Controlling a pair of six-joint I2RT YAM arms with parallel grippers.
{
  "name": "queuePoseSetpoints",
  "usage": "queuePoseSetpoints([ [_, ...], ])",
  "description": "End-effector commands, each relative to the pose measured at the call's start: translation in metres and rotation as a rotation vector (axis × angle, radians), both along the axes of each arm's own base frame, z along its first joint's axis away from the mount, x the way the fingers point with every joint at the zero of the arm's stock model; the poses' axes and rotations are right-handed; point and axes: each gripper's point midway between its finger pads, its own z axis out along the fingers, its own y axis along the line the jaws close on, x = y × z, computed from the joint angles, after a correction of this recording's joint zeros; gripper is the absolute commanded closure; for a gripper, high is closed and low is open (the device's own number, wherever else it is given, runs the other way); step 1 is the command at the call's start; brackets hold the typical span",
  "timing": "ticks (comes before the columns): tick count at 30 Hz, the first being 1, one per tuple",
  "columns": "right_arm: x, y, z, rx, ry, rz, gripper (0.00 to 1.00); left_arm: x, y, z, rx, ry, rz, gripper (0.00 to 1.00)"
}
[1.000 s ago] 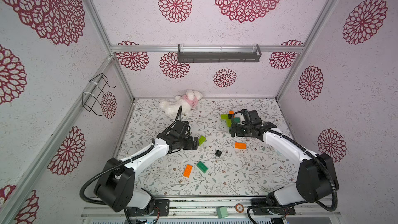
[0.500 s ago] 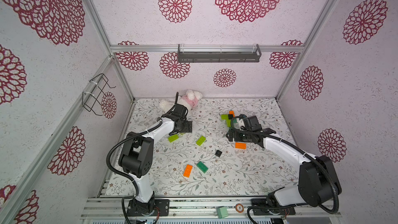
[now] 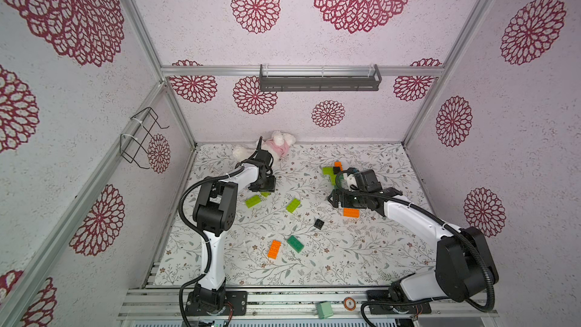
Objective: Assemble a small pinwheel with lego
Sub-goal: Pick up the lego brick from the center of the board.
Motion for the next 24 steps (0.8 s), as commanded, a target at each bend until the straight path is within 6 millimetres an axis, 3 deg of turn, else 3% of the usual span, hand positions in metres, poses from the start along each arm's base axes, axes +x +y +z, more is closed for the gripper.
queuePoseSetpoints([
  [1, 0.003, 0.005, 0.016, 0.025, -0.039, 0.012, 0.01, 0.006, 0.001, 0.001, 0.011, -0.003, -0.007, 0.53],
  [8, 0.007, 0.004, 0.015, 0.01, -0.042, 0.014, 0.01, 0.007, 0.005, 0.002, 0.031, 0.002, 0.047, 0.73],
  [11, 0.009, 0.004, 0.015, 0.008, -0.042, 0.013, 0.01, 0.007, -0.001, 0.011, 0.03, 0.003, 0.07, 0.75],
  [16, 0.012, 0.005, 0.013, 0.013, -0.046, -0.001, 0.01, 0.001, -0.037, 0.035, 0.004, -0.029, 0.12, 0.75],
  [24, 0.01, 0.002, 0.01, 0.009, -0.037, -0.019, 0.01, -0.012, -0.104, 0.041, -0.015, -0.053, 0.078, 0.76],
])
